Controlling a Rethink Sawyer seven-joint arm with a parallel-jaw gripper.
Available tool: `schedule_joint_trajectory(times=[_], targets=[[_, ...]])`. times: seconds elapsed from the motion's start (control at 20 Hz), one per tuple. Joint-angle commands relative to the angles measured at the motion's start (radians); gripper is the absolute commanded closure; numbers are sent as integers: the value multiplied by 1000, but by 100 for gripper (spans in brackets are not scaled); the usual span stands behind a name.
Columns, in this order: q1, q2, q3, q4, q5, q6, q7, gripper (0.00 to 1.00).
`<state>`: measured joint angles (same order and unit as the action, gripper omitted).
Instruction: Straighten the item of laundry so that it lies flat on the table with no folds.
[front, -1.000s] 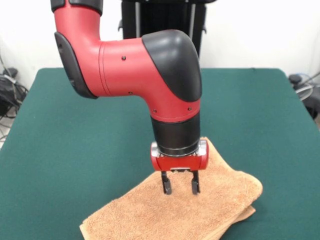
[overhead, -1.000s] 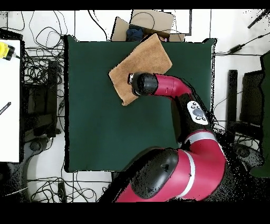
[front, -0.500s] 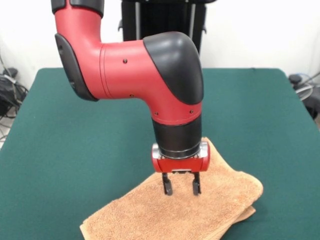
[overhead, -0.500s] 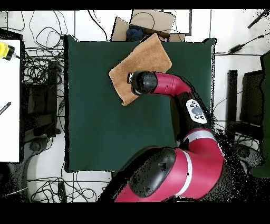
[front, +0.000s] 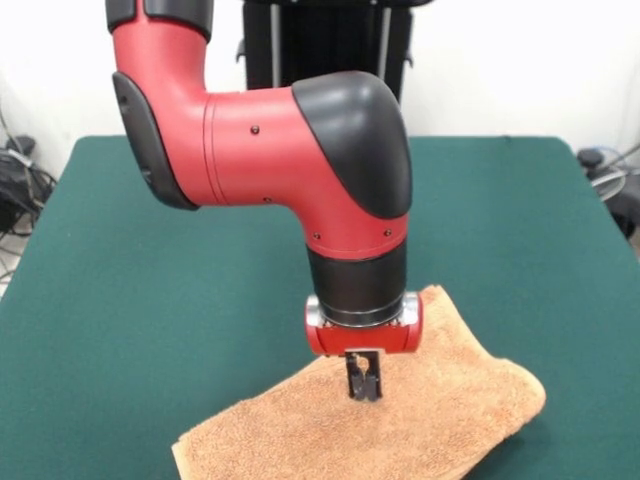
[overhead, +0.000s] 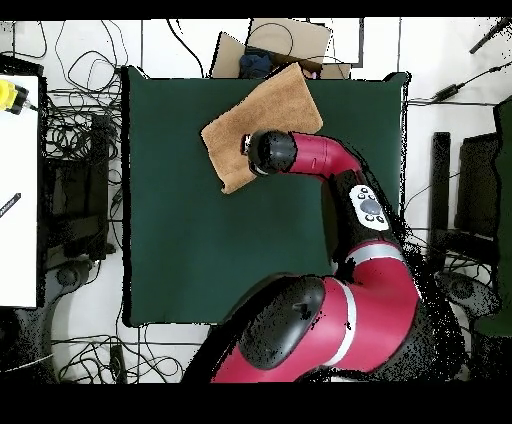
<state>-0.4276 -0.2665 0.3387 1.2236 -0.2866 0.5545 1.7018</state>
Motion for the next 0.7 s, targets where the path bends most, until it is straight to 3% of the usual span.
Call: schedule_joint_trajectory(times=[0.05,0.65,0.7], targets=[[65,86,-7,-22,-34,19,36,100],[111,81,-61,-24,-41,-59,83,100],[109,82,-61,-20,-36,-67,84,0]])
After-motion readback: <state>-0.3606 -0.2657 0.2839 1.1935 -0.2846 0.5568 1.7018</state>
